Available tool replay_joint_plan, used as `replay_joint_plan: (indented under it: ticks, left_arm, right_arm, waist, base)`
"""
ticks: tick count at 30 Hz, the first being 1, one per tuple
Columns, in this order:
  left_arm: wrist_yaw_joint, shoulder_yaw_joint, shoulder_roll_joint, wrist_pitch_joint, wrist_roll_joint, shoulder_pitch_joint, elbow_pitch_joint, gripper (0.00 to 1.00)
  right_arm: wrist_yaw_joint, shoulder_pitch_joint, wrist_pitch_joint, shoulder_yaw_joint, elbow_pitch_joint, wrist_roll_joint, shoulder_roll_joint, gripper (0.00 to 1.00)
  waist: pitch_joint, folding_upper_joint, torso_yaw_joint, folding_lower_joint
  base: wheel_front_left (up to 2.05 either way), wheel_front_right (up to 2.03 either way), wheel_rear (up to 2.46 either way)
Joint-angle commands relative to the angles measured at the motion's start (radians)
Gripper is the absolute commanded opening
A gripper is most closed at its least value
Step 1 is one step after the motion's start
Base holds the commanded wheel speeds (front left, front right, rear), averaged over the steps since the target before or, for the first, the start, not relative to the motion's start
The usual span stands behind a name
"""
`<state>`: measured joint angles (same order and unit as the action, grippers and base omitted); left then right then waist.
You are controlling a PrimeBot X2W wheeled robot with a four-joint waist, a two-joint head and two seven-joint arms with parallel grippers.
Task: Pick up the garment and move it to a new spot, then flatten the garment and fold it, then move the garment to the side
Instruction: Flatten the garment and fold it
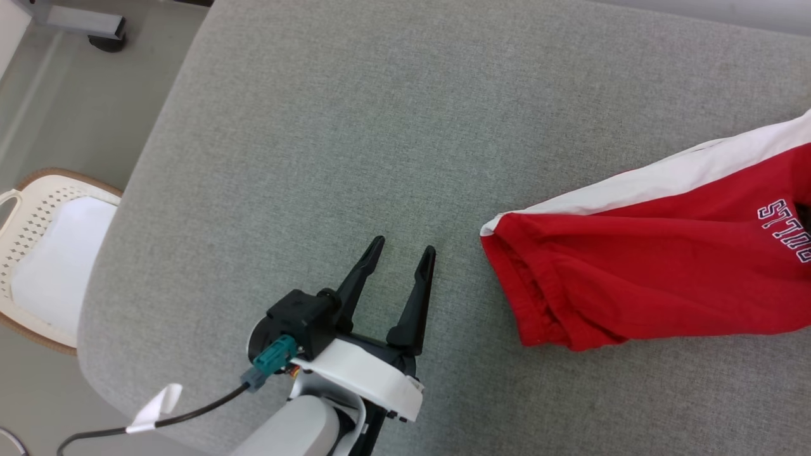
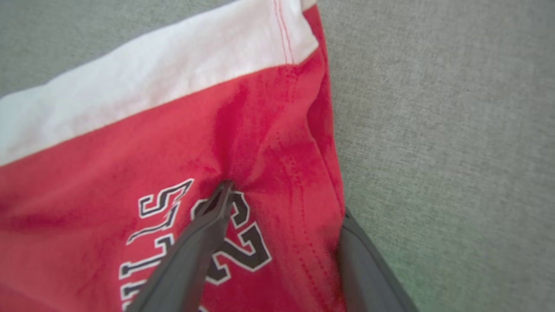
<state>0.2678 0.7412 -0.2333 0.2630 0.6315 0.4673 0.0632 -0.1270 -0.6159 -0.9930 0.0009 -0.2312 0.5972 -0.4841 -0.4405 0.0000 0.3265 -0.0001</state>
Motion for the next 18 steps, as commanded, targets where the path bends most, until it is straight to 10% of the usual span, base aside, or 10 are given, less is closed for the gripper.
replay_joint_plan:
  ticks: [1, 4, 18]
  left_arm:
    - [-0.007, -0.009, 0.006, 0.001, -0.017, -0.010, 0.009, 1.00]
    - [-0.026, -0.022, 0.021, 0.001, -0.030, -0.017, 0.023, 1.00]
    - [-0.082, -0.097, 0.047, 0.001, -0.084, -0.084, 0.073, 1.00]
  right_arm:
    - [-0.006, 0.059, -0.031, 0.038, -0.018, 0.023, 0.028, 0.68]
    - [-0.006, 0.075, -0.012, 0.049, -0.011, 0.033, 0.020, 0.00]
    - [-0.002, 0.086, 0.220, -0.007, -0.072, 0.041, 0.011, 0.00]
  waist:
    - [0.000, 0.0000, 0.002, 0.0001]
    - [0.001, 0.0000, 0.007, 0.0001]
    - [0.054, 0.0000, -0.034, 0.0001]
  base:
    - [0.00, 0.00, 0.00]
    - [0.00, 0.00, 0.00]
    - [0.00, 0.00, 0.00]
